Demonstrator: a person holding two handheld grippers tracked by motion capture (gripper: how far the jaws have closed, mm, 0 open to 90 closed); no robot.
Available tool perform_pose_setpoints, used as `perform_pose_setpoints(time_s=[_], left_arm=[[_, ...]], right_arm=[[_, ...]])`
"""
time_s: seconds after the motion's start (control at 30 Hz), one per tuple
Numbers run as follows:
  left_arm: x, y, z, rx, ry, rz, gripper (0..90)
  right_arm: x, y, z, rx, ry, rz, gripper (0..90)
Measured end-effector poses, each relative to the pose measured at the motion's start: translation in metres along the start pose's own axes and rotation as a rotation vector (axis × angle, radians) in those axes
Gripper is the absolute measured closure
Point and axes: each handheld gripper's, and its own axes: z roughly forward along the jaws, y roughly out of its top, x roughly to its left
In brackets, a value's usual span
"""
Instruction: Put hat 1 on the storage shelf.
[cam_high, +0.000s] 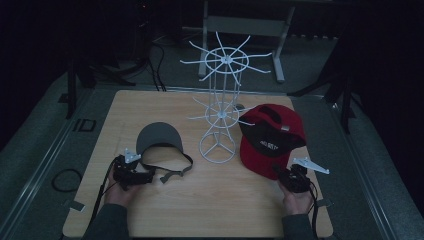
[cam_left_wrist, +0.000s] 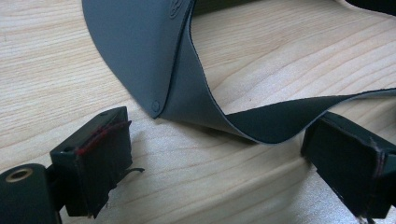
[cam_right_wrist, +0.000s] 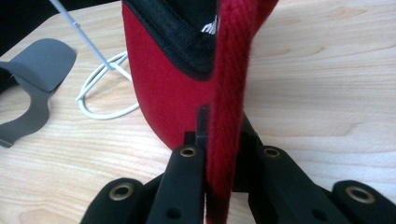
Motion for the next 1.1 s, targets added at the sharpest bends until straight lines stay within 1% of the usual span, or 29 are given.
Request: perform_pose_setpoints(time_s=[0.23,0.5,0.63,0.87,1.1], left_arm=[[0.0,0.0,0.0,0.0,0.001,-0.001,8.6],[0.0,0.0,0.0,0.0,0.001,-0.001,8.6],[0.0,0.0,0.0,0.0,0.001,-0.001,8.6],[0.0,0.0,0.0,0.0,0.001,-0.002,8.6],[0.0,0.0,0.0,0.0,0.001,-0.003,8.6]], right_arm=[[-0.002,0.013,-0.003,-0.021,-0.028,-0.025,86.2],[-0.001,0.03,-0.007,-0.041,-0.04,-0.048,86.2],[-0.003,0.037,-0.009,-0.048,-0.054,-0.048,86.2],[-0.012,0.044,-0.013,-0.055,-0.086,-0.034,86.2],[-0.015,0.056,-0.016,-0.069,-0.102,-0.051,86.2]])
